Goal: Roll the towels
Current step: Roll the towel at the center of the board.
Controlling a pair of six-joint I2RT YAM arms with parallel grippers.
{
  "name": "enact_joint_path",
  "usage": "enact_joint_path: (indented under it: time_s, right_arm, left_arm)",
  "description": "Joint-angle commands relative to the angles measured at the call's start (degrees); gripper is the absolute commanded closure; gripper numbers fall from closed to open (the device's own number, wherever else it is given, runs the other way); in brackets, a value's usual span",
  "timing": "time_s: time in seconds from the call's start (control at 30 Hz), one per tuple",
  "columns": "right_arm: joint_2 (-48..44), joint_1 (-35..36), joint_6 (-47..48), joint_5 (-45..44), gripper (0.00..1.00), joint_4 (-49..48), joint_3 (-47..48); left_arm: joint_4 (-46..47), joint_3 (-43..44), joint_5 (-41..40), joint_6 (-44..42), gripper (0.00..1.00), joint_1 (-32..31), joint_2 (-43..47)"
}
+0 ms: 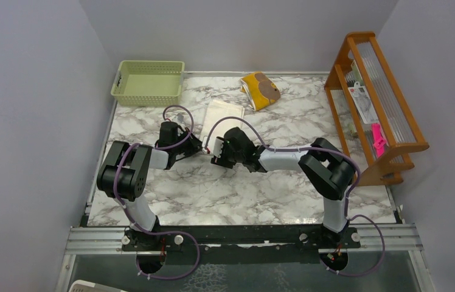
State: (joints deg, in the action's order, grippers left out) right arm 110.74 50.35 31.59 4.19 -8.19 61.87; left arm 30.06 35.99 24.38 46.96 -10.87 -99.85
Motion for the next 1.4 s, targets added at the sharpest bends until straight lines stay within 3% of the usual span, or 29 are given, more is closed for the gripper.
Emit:
enact_joint_path:
  time_s: [0.0, 0.3, 0.83, 1.0, 1.2, 1.37]
  right_arm:
    - [-1.74, -1.5, -0.61, 0.36, 0.46, 0.28, -0.52]
    - [-2.74, -1.66, -1.37, 0.68, 0.45, -0.33, -0.6]
    - [7.46, -7.02, -2.99, 4.99, 0.45, 13.67, 10.35]
    - [9.77, -7.37, -3.42, 8.74, 0.49, 20.68, 13.14]
    - [5.0, -7.41, -5.33, 12.06, 0.48, 17.94, 7.95]
    - [8.2, -8.27, -5.91, 22.64, 0.48, 25.3, 11.85]
  left_arm:
    - [-7.04, -0.84, -3.64, -2.82, 1.0, 0.77, -0.86]
    - [-7.14, -0.83, -3.52, -2.92, 1.0, 0.77, -0.87]
    - [-7.42, -0.79, -3.12, -3.29, 1.0, 0.85, -0.42]
    - [-7.68, -0.49, -2.58, -3.19, 1.0, 0.85, -0.19]
    - [-8.51, 0.06, -2.35, -3.45, 1.0, 0.85, -0.03]
    - [-8.87, 0.69, -2.13, -3.37, 1.0, 0.85, -0.09]
